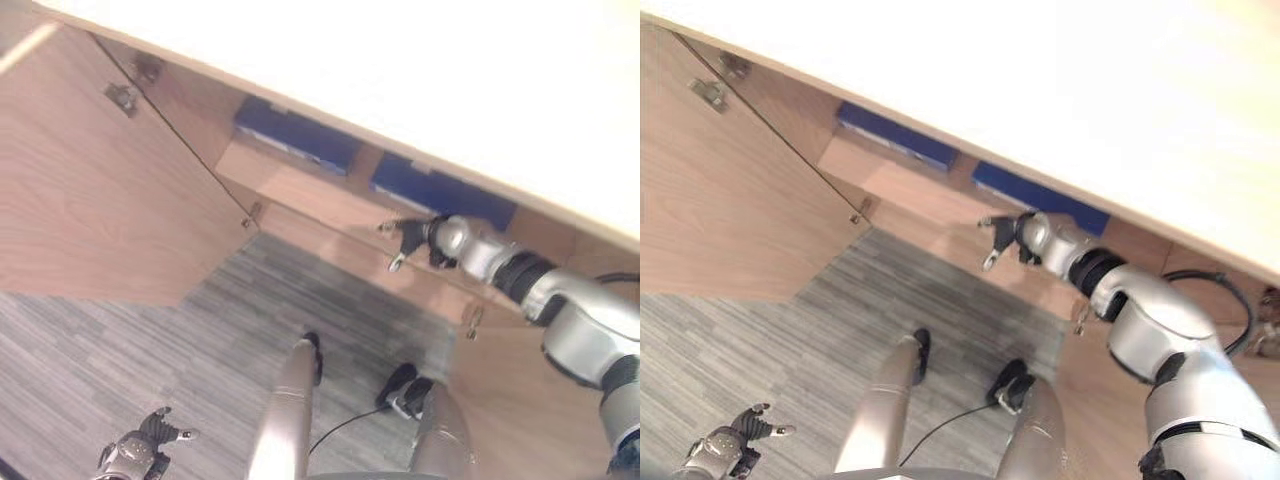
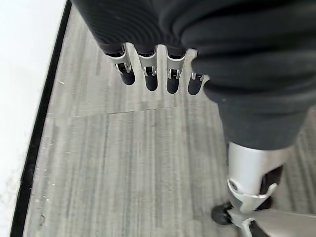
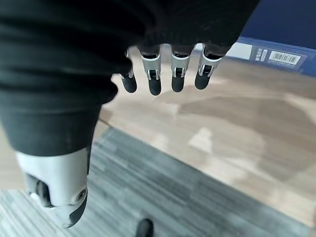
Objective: Put the empty folder in the office cabinet
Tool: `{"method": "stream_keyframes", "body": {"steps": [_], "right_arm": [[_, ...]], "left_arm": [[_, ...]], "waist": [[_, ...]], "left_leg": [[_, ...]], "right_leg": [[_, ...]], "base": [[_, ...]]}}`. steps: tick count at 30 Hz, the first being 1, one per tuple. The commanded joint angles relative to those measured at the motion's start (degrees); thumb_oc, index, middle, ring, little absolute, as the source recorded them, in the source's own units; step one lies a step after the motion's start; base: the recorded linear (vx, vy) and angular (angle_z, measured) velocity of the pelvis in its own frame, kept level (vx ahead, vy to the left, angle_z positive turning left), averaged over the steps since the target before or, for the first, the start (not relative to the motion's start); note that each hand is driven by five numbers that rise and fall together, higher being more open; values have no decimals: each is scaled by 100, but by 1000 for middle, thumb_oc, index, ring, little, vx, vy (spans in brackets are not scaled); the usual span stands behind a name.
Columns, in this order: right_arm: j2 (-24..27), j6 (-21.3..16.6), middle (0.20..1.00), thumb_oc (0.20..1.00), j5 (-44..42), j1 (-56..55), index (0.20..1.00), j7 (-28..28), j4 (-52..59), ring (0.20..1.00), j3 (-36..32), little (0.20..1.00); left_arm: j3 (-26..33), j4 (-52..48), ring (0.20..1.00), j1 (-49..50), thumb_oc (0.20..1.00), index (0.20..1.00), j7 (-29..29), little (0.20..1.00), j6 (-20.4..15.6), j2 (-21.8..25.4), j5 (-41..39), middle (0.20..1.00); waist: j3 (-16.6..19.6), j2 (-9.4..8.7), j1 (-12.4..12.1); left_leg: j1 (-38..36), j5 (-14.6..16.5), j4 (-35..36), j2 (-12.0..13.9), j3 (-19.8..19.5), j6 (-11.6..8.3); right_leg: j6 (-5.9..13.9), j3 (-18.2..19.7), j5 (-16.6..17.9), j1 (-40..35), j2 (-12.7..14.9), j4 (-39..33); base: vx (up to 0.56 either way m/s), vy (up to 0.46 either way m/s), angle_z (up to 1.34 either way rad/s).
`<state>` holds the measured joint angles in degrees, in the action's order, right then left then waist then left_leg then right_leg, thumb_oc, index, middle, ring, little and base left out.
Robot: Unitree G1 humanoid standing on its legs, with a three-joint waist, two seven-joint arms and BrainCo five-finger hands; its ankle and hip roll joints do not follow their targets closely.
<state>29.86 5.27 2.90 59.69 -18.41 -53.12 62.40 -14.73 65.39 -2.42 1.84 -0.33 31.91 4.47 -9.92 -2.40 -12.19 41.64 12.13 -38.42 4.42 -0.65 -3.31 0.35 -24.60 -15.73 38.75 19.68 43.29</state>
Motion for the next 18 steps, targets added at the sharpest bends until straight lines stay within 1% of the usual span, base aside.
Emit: {"method": "stream_keyframes", "body": {"steps": [1, 2, 3, 4, 5, 7, 8, 12, 13, 14, 15, 16, 17, 18], "right_arm": [[-56, -84, 1000, 1000, 533, 399, 1000, 210, -552, 1000, -370, 1000], [-378, -66, 1000, 1000, 730, 149, 1000, 278, -924, 1000, -601, 1000], [-392, -75, 1000, 1000, 735, 145, 1000, 286, -940, 1000, -606, 1000], [-560, -72, 1000, 1000, 893, -88, 1000, 337, -1149, 1000, -752, 1000], [-571, -81, 1000, 1000, 900, -96, 1000, 345, -1164, 1000, -761, 1000], [-821, -48, 1000, 1000, 1049, -609, 1000, 383, -1498, 1000, -1082, 1000], [-830, -54, 1000, 1000, 1053, -620, 1000, 390, -1507, 1000, -1089, 1000], [-1196, 2, 1000, 1000, 1137, -1403, 1000, 390, -1815, 1000, -1372, 1000], [-1327, 11, 1000, 1000, 1149, -1635, 1000, 402, -1870, 1000, -1469, 1000], [-1334, 8, 1000, 1000, 1153, -1650, 1000, 410, -1876, 1000, -1478, 1000], [-1563, 8, 1000, 1000, 1104, -1972, 1000, 440, -1920, 1000, -1558, 1000], [-1770, 1, 1000, 1000, 973, -2362, 1000, 540, -1977, 1000, -1738, 1000], [-1776, -2, 1000, 1000, 972, -2376, 1000, 547, -1979, 1000, -1744, 1000], [-1824, 8, 1000, 1000, 804, -2636, 1000, 633, -2006, 1000, -1898, 1000]], "left_arm": [[-84, 473, 1000, -121, 1000, 1000, 131, 1000, 61, 425, 218, 1000], [-106, 569, 1000, -243, 1000, 1000, 111, 1000, 83, 408, 259, 1000], [-108, 571, 1000, -239, 1000, 1000, 111, 1000, 81, 414, 259, 1000], [-149, 608, 1000, -256, 1000, 1000, 77, 1000, 87, 356, 327, 1000], [-155, 611, 1000, -255, 1000, 1000, 77, 1000, 86, 362, 327, 1000], [-251, 619, 1000, -239, 1000, 1000, 3, 1000, 101, 237, 477, 1000], [-257, 619, 1000, -234, 1000, 1000, 3, 1000, 101, 243, 477, 1000], [-408, 466, 1000, -263, 1000, 1000, -98, 1000, 114, 226, 721, 1000], [-501, 408, 1000, -328, 1000, 1000, -133, 1000, 99, 225, 814, 1000], [-512, 407, 1000, -323, 1000, 1000, -135, 1000, 100, 231, 815, 1000], [-626, 333, 1000, -329, 1000, 1000, -209, 1000, 94, 223, 1006, 1000], [-773, 126, 1000, -416, 1000, 1000, -284, 1000, 56, 290, 1219, 1000], [-781, 117, 1000, -408, 1000, 1000, -290, 1000, 61, 300, 1221, 1000], [-779, -141, 1000, -463, 1000, 1000, -292, 1000, 40, 440, 1306, 1000]], "waist": [[-475, -144, -309], [-485, -154, -325], [-505, -152, -328], [-461, -132, -343], [-484, -126, -344], [-361, -79, -355], [-367, -75, -354], [-132, 2, -330], [-76, 28, -312], [-79, 31, -319], [79, 45, -263], [262, 31, -208], [264, 31, -217], [388, 24, -146]], "left_leg": [[-231, -337, 666, 103, -19, 61], [-793, -485, 1121, 114, -6, 28], [-837, -497, 1150, 116, -6, 27], [-1107, -569, 1410, 90, -42, 34], [-1156, -583, 1442, 91, -48, 31], [-1551, -708, 1796, 51, -98, 11], [-1580, -719, 1819, 52, -106, 9], [-2194, -1034, 2561, 130, -110, -64], [-2351, -1191, 2758, 189, -89, -95], [-2387, -1213, 2798, 197, -91, -101], [-2648, -1308, 3183, 269, -52, -97], [-2914, -1427, 3445, 369, 45, -169], [-2936, -1436, 3467, 378, 47, -175], [-3127, -1470, 3591, 424, 104, -196]], "right_leg": [[356, 54, 236, -857, 51, -640], [406, -9, 354, -1389, -72, -1065], [407, -15, 367, -1431, -80, -1093], [417, -40, 412, -1711, -140, -1345], [416, -54, 425, -1764, -150, -1379], [437, -204, 467, -2221, -234, -1707], [437, -218, 477, -2255, -243, -1733], [493, -378, 611, -2819, -443, -2381], [520, -436, 669, -2969, -509, -2593], [517, -445, 688, -3004, -526, -2633], [542, -391, 765, -3185, -709, -2995], [556, -406, 864, -3459, -889, -3452], [553, -408, 880, -3485, -906, -3487], [572, -369, 982, -3686, -1032, -3838]], "base": [[-7, -116, 5], [-11, -78, -1], [-16, -120, -5], [-9, -48, -8], [-11, -72, -6], [-1, -76, 4], [17, -72, 14], [25, -66, 16], [16, -39, 9], [40, -58, 3], [80, -83, -6], [81, -83, -15], [79, -62, -28], [36, -17, -28]]}}
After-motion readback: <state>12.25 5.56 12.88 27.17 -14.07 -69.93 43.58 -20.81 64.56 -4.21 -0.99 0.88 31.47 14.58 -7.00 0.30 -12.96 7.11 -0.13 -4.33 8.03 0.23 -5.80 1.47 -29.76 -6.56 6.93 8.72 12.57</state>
